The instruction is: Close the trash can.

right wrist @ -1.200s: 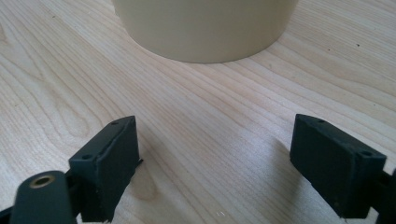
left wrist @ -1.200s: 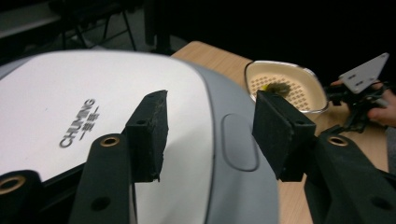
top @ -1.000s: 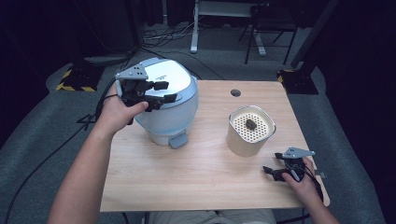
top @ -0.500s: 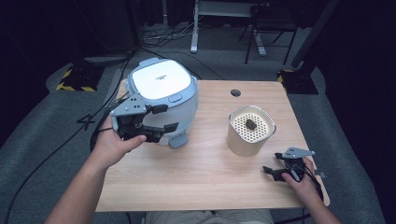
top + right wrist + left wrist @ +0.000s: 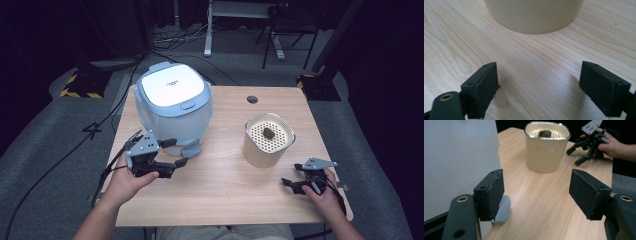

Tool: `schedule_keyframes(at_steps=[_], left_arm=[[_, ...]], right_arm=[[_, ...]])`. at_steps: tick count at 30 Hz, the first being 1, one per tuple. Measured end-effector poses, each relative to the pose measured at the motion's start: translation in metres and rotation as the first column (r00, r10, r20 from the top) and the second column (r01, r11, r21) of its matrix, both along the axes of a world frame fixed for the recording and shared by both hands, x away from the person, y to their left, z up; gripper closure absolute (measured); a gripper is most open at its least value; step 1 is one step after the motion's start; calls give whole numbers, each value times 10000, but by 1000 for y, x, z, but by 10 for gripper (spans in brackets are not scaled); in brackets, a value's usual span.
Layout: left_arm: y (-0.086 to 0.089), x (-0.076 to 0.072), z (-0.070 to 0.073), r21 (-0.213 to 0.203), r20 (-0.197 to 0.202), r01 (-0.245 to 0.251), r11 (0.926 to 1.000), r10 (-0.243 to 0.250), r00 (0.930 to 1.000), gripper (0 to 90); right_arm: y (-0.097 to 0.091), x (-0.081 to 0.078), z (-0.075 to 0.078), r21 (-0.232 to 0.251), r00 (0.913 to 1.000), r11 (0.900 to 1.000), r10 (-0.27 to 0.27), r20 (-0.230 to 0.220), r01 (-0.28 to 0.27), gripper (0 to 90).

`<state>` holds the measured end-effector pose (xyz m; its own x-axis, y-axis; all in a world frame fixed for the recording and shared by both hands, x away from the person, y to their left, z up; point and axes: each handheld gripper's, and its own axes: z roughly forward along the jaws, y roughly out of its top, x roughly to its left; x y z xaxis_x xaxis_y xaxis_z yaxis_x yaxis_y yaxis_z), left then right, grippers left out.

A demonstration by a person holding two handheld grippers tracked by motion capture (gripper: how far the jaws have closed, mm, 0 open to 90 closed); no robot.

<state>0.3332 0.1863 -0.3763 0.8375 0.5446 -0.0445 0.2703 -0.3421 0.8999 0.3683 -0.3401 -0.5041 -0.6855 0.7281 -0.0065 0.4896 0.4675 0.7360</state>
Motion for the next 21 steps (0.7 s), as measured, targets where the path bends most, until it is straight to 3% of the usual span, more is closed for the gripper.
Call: schedule_keyframes(at_steps=[5,12,17,21], left_arm=[[-1,0,-29,209,-357,-180,9996,187,9992,288],[-3,-1,-71,809,-989,-353,9961,433,9942,278],[-1,1,-95,1315,-1529,-772,9883,971,9835,273],[-2,3,-106,1687,-1825,-1015,9804,1323,9743,268]], right_arm=[[0,0,0,1,10000,10000,-4,-2,4,158],[0,0,0,-1,10000,10000,0,-2,0,158],[0,0,0,-1,10000,10000,-2,0,2,158],[0,0,0,0,10000,10000,-1,-1,1,158]])
